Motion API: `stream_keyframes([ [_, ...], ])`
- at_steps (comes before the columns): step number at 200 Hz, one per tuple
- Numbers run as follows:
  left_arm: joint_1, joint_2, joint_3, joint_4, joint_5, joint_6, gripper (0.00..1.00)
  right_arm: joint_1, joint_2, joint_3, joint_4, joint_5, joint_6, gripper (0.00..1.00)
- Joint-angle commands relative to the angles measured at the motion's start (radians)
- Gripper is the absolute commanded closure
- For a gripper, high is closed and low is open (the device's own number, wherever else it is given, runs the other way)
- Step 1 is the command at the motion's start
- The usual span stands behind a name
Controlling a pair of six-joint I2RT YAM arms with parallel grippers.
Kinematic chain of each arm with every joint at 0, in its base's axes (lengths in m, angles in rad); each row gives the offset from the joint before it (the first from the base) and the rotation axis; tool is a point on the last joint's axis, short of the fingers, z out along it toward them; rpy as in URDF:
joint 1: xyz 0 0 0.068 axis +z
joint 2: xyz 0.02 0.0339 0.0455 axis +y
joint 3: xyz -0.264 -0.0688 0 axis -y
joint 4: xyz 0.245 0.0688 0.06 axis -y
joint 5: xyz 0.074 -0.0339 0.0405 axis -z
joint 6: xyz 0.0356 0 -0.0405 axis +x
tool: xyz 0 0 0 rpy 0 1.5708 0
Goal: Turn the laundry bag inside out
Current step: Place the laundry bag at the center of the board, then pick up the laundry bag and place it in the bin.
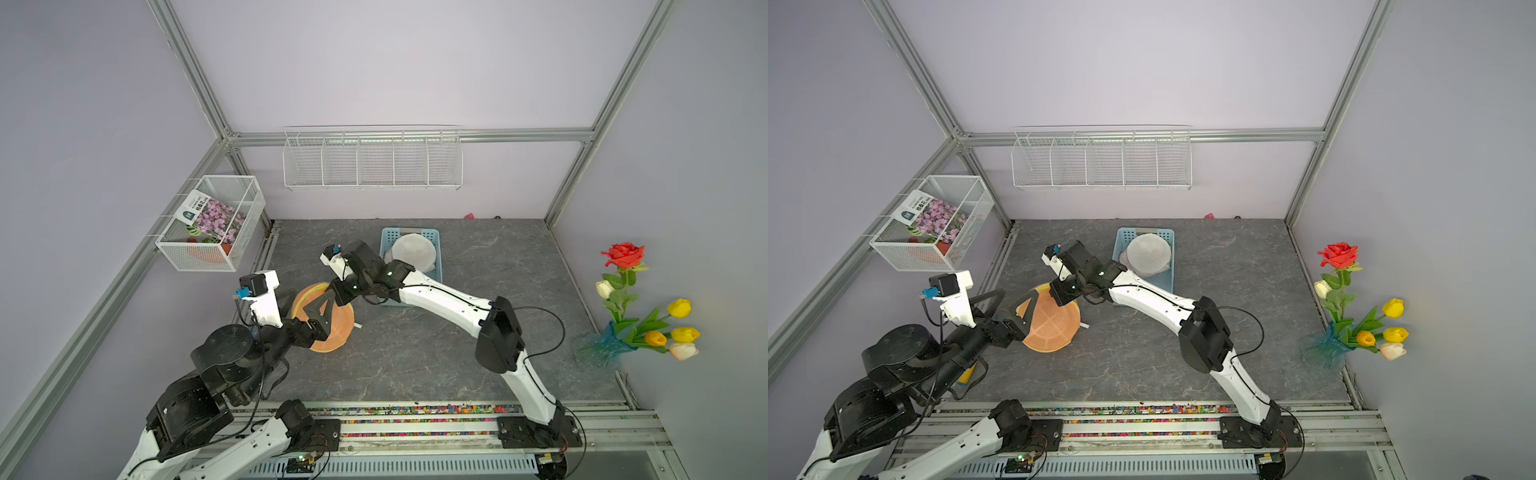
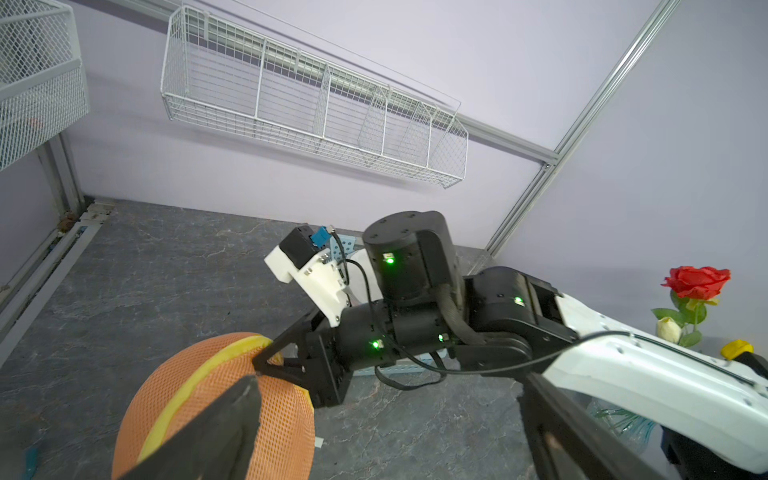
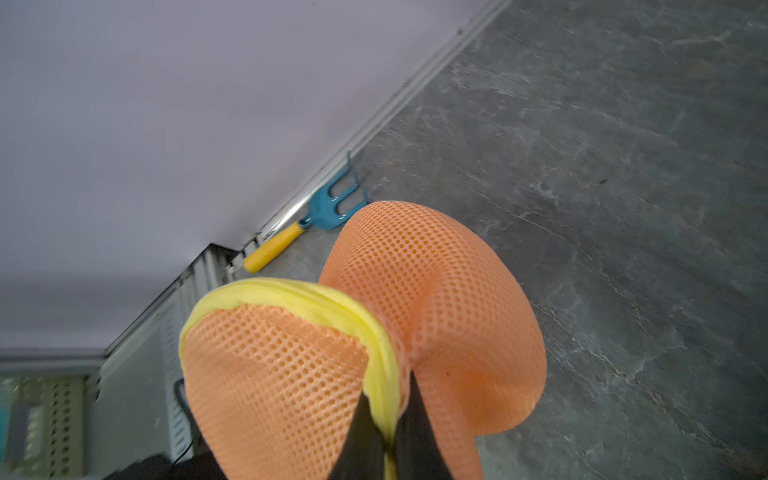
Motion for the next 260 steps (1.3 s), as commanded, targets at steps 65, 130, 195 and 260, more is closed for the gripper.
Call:
stream_keyframes([
  [65, 0.000, -0.073, -0.039, 0.015, 0.009, -0.002, 0.00, -0.040, -0.090, -0.025, 0.059, 0.218, 0.004, 0.18],
  [130, -0.001, -0.077, -0.142, 0.056, 0.043, -0.018, 0.00, -0.192, -0.328, -0.364, -0.040, 0.309, -0.053, 0.20],
  [195, 0.000, -0.054, -0.181, 0.031, 0.019, -0.033, 0.00, -0.217, -0.126, -0.260, -0.049, 0.557, -0.217, 0.25],
  [260, 0.000, -0.062, -0.223, 0.077, 0.050, -0.041, 0.00, -0.265, -0.007, -0.165, 0.059, 0.547, -0.165, 0.37],
])
